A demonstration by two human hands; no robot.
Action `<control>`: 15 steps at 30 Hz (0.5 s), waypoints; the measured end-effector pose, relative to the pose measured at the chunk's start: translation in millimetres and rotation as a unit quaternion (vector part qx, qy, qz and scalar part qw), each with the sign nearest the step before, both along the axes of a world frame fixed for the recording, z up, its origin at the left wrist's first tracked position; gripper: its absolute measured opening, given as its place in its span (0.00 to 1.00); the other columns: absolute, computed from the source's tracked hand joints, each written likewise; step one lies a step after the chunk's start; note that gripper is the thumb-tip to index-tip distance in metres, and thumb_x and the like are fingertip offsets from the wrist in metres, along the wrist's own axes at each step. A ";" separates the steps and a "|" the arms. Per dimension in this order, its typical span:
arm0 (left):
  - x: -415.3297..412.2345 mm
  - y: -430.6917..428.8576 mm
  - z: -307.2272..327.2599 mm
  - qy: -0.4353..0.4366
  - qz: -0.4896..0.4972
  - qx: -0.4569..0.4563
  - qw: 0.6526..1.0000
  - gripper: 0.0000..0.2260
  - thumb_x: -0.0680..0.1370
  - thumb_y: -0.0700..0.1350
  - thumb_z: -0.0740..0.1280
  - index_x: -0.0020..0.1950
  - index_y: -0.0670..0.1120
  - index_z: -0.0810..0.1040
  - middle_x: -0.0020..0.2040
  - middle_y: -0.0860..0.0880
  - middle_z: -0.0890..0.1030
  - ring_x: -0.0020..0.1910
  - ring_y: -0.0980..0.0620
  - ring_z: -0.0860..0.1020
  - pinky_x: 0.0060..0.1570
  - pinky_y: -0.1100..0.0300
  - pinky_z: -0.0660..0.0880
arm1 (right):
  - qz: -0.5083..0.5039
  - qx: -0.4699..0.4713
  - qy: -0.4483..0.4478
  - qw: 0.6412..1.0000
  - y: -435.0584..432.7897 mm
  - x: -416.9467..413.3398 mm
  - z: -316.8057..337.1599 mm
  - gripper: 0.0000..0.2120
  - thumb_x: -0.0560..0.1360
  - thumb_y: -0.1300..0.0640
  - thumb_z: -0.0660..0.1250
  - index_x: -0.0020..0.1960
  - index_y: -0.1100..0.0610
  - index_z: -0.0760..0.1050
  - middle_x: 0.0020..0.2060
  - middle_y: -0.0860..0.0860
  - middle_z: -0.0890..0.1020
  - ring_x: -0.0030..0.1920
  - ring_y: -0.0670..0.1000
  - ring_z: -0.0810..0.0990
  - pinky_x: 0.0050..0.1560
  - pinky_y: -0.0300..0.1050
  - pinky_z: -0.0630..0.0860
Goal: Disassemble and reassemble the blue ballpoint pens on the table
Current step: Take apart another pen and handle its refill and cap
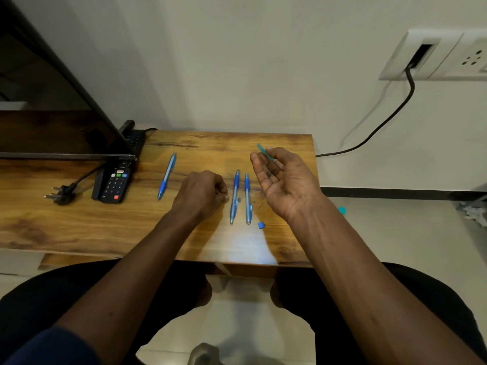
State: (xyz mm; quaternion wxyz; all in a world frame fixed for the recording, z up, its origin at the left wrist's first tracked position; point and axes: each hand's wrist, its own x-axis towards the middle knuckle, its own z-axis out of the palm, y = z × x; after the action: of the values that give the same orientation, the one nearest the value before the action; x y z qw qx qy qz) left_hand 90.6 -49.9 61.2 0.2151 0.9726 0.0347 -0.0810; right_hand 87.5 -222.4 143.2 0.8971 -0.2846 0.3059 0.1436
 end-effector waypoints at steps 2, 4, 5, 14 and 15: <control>1.2 -1.5 -0.1 -0.013 -0.022 0.031 0.999 0.04 0.79 0.43 0.75 0.53 0.48 0.85 0.46 0.52 0.84 0.46 0.54 0.81 0.47 0.57 0.78 | -0.001 0.002 0.001 1.000 -1.2 0.2 0.0 0.02 0.76 0.70 0.70 0.47 0.68 0.77 0.38 0.62 0.83 0.43 0.57 0.86 0.45 0.46 0.85; 2.9 -3.3 -1.2 -0.023 -0.046 0.064 0.997 0.04 0.80 0.43 0.73 0.54 0.47 0.85 0.47 0.50 0.85 0.46 0.53 0.81 0.48 0.55 0.80 | -0.002 0.003 0.000 1.000 -2.2 0.2 -0.5 0.01 0.76 0.70 0.70 0.47 0.68 0.77 0.38 0.62 0.83 0.43 0.57 0.85 0.45 0.46 0.85; 3.6 -4.1 -2.3 -0.021 -0.055 0.083 0.995 0.04 0.81 0.44 0.72 0.54 0.47 0.84 0.46 0.50 0.84 0.45 0.53 0.81 0.47 0.55 0.80 | -0.001 0.004 -0.001 1.000 -2.5 0.0 -0.7 0.02 0.76 0.70 0.70 0.47 0.68 0.77 0.37 0.62 0.83 0.43 0.57 0.85 0.45 0.46 0.85; 9.4 -1.7 -7.9 0.038 -0.105 0.134 0.985 0.02 0.83 0.44 0.66 0.52 0.46 0.76 0.45 0.49 0.76 0.41 0.53 0.74 0.39 0.58 0.70 | 0.000 0.010 0.000 1.000 -7.3 -0.2 0.7 0.03 0.76 0.70 0.70 0.50 0.68 0.78 0.40 0.62 0.83 0.47 0.58 0.85 0.43 0.45 0.85; 9.7 -0.1 -6.9 0.043 -0.100 0.113 0.988 0.03 0.83 0.44 0.66 0.54 0.46 0.77 0.46 0.49 0.78 0.43 0.52 0.75 0.40 0.57 0.72 | 0.000 0.011 0.000 1.000 -8.0 -0.2 0.7 0.04 0.76 0.70 0.70 0.50 0.68 0.77 0.40 0.62 0.83 0.47 0.58 0.85 0.43 0.45 0.85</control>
State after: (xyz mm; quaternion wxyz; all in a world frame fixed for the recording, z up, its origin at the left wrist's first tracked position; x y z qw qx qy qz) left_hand 100.3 -49.9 54.3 0.0927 0.9849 -0.0441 -0.1397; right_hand 87.3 -230.5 143.9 0.9002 -0.2746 0.3043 0.1469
